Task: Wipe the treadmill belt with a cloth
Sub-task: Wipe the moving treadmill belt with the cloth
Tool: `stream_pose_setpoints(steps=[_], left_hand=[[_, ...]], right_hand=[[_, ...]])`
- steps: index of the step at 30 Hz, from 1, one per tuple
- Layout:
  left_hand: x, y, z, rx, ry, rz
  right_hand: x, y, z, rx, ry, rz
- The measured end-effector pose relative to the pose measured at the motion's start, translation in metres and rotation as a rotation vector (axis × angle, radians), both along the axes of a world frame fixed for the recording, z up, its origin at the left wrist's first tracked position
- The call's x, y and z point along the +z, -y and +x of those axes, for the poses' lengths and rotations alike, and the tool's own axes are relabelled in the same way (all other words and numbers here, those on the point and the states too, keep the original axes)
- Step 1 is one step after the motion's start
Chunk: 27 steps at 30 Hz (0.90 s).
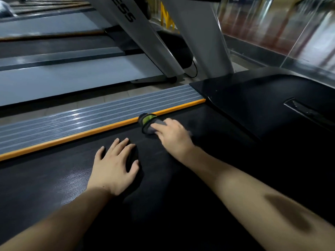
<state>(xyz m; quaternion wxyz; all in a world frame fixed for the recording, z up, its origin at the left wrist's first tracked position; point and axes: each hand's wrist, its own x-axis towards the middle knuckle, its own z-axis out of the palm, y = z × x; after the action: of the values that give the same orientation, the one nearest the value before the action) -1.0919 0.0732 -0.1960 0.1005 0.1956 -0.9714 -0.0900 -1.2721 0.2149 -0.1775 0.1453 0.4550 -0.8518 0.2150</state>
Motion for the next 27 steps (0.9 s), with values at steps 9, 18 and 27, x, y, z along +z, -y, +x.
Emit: stream_pose_setpoints(steps=[9,18,27], left_hand=[[-0.003,0.002,-0.002,0.01,-0.002,-0.005],[-0.004,0.0,-0.001,0.011,-0.019,-0.002],[-0.002,0.001,-0.003,0.006,-0.002,0.002]], right_hand=[[0.012,-0.083,-0.104,-0.569,-0.053,0.142],[0.001,-0.046,-0.029,-0.052,-0.136,0.042],[0.007,-0.052,-0.042,-0.398,-0.082,-0.033]])
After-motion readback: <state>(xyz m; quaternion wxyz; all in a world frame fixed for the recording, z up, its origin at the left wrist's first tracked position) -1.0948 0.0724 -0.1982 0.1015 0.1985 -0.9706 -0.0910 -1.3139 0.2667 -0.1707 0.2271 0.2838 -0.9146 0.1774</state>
